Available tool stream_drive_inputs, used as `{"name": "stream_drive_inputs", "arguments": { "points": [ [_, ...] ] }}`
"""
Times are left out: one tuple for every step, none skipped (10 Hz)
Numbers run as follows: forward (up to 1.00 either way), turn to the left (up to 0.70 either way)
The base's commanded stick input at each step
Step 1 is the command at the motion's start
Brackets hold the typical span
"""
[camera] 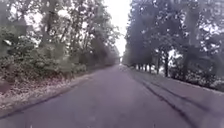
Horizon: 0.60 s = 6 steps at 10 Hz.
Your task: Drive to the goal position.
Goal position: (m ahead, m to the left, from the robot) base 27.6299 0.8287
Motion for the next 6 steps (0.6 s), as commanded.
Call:
{"name": "stream_drive_inputs", "arguments": {
  "points": [
    [1.0, 0.0],
    [1.0, 0.0],
    [1.0, 0.0],
    [1.0, 0.0],
    [1.0, 0.0],
    [1.0, 0.0]
  ]
}}
